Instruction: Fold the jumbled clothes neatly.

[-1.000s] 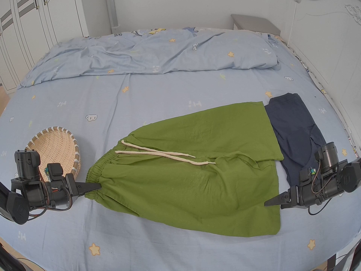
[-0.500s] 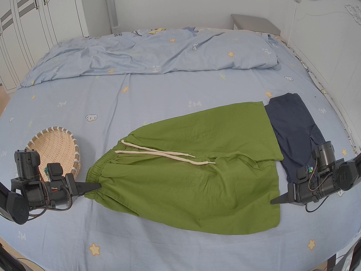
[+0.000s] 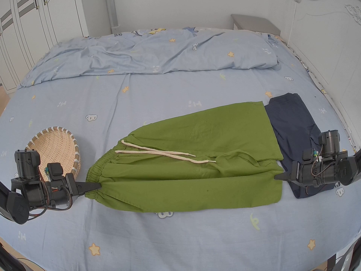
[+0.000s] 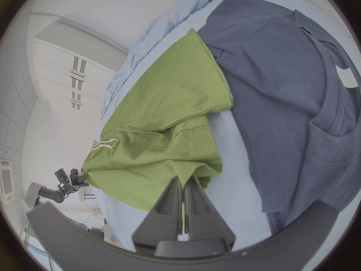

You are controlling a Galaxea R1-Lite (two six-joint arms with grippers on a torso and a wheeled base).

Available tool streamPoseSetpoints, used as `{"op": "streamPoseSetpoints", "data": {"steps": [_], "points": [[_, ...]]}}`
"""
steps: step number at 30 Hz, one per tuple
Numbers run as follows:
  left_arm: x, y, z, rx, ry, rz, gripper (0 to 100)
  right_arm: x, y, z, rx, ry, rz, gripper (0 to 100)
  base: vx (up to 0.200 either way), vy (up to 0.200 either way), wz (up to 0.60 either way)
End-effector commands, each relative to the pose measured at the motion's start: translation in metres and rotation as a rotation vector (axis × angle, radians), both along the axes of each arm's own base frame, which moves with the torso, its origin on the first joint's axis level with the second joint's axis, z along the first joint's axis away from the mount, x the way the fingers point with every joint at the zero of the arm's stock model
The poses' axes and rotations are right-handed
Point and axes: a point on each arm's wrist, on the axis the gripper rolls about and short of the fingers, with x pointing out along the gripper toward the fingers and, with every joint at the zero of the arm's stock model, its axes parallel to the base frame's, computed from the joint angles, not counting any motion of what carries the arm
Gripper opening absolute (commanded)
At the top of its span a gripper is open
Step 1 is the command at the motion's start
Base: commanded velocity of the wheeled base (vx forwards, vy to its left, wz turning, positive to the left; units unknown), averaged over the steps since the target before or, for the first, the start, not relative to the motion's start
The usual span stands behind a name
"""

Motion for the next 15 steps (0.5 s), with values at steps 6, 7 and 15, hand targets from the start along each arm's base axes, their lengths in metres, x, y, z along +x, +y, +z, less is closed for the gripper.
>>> {"op": "streamPoseSetpoints", "data": {"steps": [6, 7, 15], "points": [[0.001, 0.002, 0.001, 0.000, -0.003, 0.009, 0, -0.031, 0.005, 0.037, 0.053, 0.030, -0.021, 0, 0.000, 0.000, 0.00], [0.000, 0.002, 0.001, 0.000, -0.004, 0.006, 0, -0.044, 0.011, 0.050, 0.054, 0.052, -0.001, 0, 0.000, 0.000, 0.00], [-0.007, -0.008, -0.006, 0.017, 0.012, -0.045, 0, -0.109, 0.020, 0.084, 0.058, 0.163, 0.087, 0, 0.000, 0.000, 0.00]]}}
